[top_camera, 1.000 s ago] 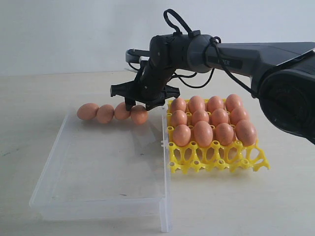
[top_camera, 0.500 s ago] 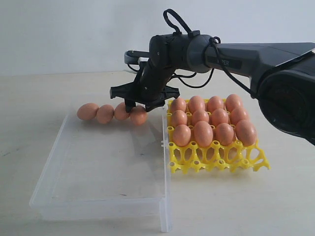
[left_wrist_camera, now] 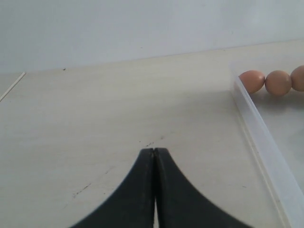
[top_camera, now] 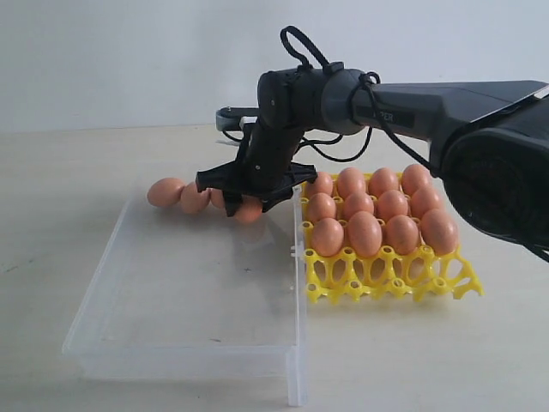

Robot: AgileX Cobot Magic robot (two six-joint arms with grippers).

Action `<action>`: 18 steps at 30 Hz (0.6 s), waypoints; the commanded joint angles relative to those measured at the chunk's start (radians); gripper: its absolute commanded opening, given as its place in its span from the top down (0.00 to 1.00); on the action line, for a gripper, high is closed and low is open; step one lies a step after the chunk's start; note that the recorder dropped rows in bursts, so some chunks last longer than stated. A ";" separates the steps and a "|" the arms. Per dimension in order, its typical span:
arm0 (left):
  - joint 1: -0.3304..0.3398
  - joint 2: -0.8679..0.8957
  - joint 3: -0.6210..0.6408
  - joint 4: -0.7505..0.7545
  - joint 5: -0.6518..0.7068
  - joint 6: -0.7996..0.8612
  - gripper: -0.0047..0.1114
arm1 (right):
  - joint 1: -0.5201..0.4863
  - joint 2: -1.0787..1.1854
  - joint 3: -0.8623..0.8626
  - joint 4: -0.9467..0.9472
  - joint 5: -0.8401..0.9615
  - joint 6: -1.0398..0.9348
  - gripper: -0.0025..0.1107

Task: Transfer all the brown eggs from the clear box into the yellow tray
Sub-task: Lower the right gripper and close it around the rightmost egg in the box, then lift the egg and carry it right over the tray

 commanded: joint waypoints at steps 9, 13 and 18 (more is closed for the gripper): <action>0.001 -0.006 -0.004 -0.003 -0.012 -0.004 0.96 | -0.006 0.013 0.007 -0.053 -0.029 -0.029 0.76; 0.001 -0.006 -0.004 -0.003 -0.012 -0.004 0.96 | -0.006 0.001 0.007 -0.050 -0.048 -0.068 0.98; 0.001 -0.006 -0.004 -0.003 -0.012 -0.004 0.96 | 0.000 -0.055 0.007 -0.047 -0.106 -0.095 0.98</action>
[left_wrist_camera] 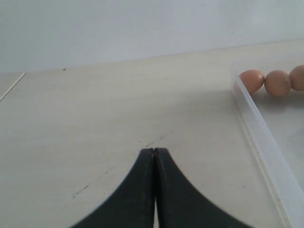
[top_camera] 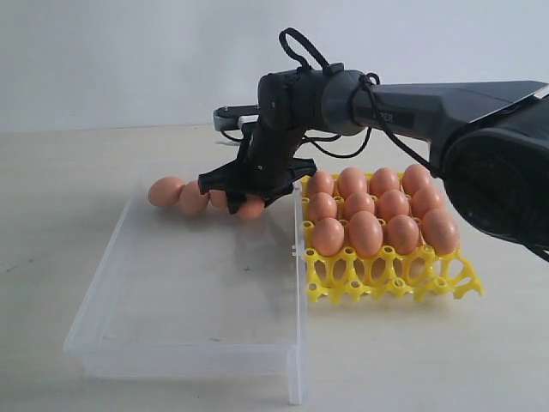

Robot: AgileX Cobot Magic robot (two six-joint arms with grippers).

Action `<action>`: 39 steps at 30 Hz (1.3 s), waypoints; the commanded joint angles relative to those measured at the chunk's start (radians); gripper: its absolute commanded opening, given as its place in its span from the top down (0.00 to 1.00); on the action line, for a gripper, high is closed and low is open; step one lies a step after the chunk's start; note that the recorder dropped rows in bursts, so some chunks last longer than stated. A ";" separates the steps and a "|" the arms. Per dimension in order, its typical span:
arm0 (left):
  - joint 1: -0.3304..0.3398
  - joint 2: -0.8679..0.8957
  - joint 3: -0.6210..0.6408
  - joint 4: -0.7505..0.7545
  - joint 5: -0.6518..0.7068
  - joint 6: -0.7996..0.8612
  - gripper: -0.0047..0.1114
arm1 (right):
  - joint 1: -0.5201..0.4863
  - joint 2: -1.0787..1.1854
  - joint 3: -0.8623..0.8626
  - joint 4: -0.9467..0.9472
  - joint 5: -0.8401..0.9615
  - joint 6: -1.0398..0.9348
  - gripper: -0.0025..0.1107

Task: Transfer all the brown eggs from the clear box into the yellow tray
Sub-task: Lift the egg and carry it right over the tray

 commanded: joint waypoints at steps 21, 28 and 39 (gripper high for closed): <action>0.001 -0.006 -0.004 -0.003 -0.012 -0.004 0.96 | 0.028 -0.613 0.705 -0.018 -0.551 -0.082 0.98; 0.001 -0.006 -0.004 -0.003 -0.012 -0.004 0.96 | 0.026 -0.824 0.966 -0.030 -0.626 -0.080 0.98; 0.001 -0.006 -0.004 -0.003 -0.012 -0.004 0.96 | 0.023 -0.921 1.301 0.095 -1.006 -0.112 0.98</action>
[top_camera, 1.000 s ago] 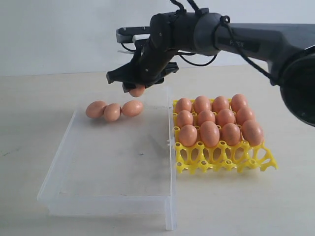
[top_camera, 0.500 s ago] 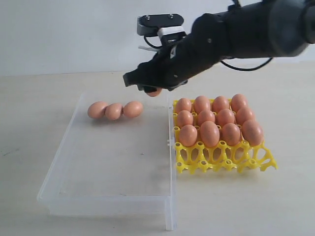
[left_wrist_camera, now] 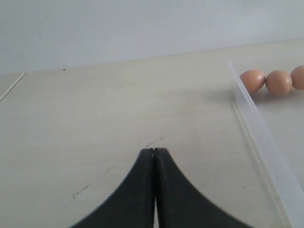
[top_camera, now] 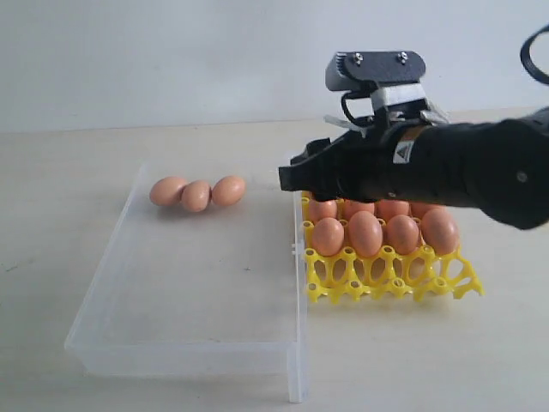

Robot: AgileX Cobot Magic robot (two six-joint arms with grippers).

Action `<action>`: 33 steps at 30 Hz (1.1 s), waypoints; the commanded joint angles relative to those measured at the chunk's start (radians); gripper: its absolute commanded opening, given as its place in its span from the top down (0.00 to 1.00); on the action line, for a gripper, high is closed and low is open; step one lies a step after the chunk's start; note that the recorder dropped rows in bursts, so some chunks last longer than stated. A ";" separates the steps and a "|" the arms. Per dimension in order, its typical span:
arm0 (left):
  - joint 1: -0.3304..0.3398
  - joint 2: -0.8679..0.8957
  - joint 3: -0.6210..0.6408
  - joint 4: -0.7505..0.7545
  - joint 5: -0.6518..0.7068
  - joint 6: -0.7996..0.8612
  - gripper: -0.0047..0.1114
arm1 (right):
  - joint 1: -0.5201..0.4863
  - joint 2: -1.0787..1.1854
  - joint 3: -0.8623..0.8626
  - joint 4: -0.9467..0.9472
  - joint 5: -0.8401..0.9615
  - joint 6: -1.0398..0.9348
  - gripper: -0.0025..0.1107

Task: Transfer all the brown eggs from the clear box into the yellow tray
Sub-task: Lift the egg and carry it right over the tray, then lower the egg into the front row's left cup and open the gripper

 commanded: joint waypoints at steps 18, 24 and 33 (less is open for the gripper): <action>0.001 -0.006 -0.004 -0.003 -0.012 -0.004 0.96 | -0.005 0.091 0.184 0.062 -0.211 -0.068 0.98; 0.001 -0.006 -0.004 -0.003 -0.012 -0.004 0.96 | -0.005 0.168 0.184 0.059 -0.256 -0.068 0.98; 0.001 -0.006 -0.004 -0.003 -0.012 -0.004 0.96 | 0.000 0.218 0.180 0.059 -0.309 -0.041 0.98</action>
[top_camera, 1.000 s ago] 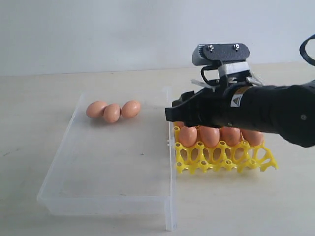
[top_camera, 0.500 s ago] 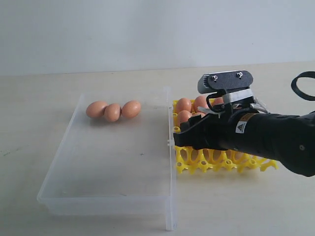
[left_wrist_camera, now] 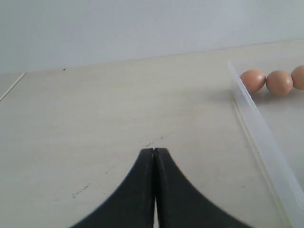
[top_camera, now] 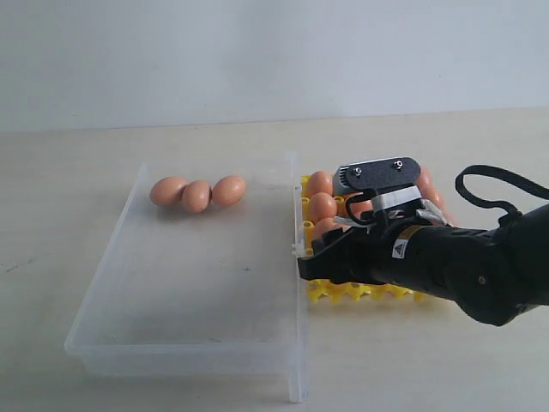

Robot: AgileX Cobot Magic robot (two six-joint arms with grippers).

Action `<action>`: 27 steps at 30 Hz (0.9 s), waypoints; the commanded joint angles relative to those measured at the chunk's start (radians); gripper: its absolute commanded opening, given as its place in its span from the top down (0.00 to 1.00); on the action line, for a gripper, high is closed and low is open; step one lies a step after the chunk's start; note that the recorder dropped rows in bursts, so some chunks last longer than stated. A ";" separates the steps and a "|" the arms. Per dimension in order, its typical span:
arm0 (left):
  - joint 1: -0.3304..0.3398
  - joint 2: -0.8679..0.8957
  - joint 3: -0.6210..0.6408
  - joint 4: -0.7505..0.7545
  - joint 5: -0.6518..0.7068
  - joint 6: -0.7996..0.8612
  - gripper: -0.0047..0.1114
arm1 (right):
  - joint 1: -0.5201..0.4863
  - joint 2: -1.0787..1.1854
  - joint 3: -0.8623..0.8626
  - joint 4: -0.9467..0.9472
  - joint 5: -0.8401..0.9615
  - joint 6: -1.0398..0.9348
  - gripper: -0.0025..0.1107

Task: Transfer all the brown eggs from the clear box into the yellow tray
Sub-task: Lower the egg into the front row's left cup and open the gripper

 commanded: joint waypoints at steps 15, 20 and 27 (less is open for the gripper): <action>0.001 -0.006 -0.004 -0.003 -0.012 -0.004 0.96 | 0.000 0.066 -0.013 -0.012 -0.079 0.069 0.98; 0.001 -0.006 -0.004 -0.003 -0.012 -0.004 0.96 | 0.000 0.070 -0.020 -0.037 -0.072 0.093 0.98; 0.001 -0.006 -0.004 -0.003 -0.012 -0.004 0.96 | 0.000 0.070 -0.020 -0.037 -0.044 0.092 0.71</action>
